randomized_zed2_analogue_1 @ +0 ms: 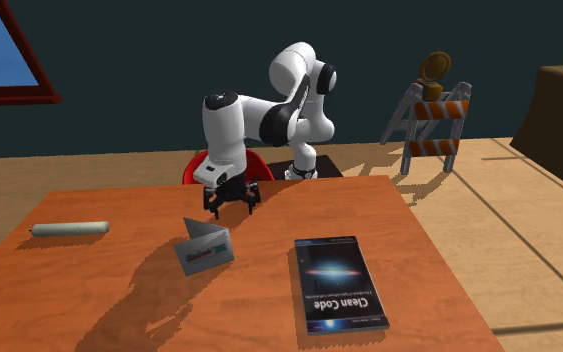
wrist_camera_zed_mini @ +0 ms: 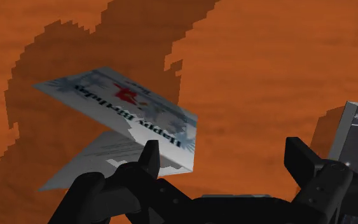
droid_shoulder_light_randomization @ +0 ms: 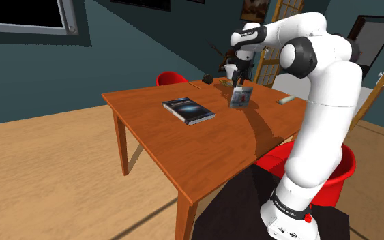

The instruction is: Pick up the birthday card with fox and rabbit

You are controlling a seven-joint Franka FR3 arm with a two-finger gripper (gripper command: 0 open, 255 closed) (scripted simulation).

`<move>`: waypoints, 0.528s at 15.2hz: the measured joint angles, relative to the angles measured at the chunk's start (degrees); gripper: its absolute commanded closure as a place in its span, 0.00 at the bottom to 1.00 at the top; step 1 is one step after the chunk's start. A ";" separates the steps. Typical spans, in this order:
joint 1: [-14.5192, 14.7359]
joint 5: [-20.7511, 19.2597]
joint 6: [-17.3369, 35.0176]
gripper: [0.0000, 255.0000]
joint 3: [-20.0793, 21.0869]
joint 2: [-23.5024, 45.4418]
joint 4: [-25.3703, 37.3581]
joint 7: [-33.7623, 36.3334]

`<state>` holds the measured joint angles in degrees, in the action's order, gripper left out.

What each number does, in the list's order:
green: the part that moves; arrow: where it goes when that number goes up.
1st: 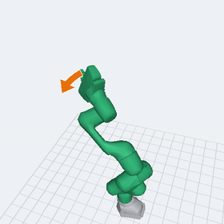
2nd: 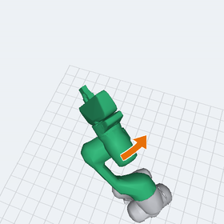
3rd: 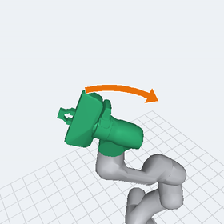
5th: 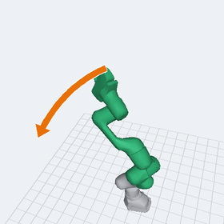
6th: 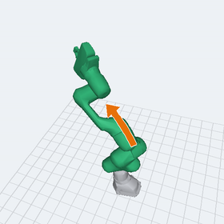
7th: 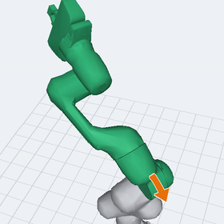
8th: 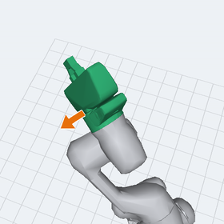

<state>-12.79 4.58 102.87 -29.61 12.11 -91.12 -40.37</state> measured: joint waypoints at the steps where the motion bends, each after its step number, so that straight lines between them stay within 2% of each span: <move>1: -1.16 1.28 -0.18 0.00 -0.25 2.34 2.25 -1.21; 2: -2.58 2.87 -1.00 0.00 -0.36 5.39 5.81 -2.35; 4: -3.83 4.25 -1.26 0.00 -0.27 8.13 8.52 -3.15; 8: -3.98 4.71 1.07 0.00 -0.14 8.88 6.86 -3.49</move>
<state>-16.77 9.30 103.94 -29.75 20.98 -84.26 -43.86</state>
